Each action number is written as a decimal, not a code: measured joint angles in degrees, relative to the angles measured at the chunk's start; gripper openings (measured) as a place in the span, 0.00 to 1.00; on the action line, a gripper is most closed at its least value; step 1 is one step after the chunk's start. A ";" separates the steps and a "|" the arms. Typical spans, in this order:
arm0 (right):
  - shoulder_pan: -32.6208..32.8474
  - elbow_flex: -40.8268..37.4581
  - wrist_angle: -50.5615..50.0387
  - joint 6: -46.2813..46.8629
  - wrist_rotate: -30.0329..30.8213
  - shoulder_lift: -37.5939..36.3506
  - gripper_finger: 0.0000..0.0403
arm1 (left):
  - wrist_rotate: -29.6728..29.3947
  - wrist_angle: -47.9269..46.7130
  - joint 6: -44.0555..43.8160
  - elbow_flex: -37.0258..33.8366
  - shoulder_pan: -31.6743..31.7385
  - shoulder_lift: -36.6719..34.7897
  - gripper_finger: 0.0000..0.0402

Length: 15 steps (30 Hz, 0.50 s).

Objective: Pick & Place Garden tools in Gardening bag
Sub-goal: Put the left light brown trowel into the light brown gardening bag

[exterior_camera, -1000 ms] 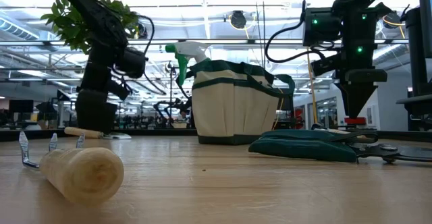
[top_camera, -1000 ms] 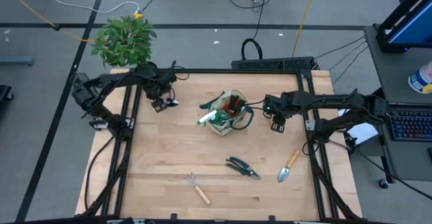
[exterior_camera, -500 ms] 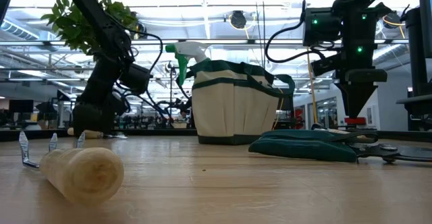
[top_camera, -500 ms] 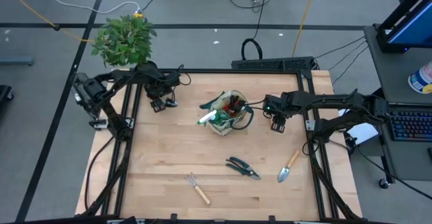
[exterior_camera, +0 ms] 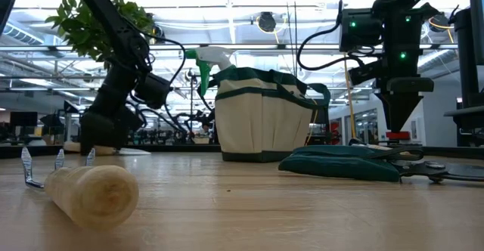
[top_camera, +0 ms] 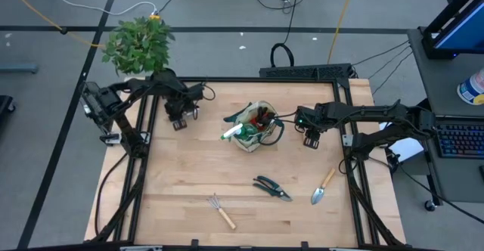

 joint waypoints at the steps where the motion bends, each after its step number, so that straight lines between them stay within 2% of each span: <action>1: -0.01 0.00 -0.01 0.00 0.00 0.00 0.39 | -0.05 -0.33 -0.59 -0.08 -0.46 -0.43 0.18; 15: 0.00 0.00 0.01 0.00 0.00 0.00 0.39 | 7.18 -6.97 -11.30 -0.13 -6.11 -16.42 0.19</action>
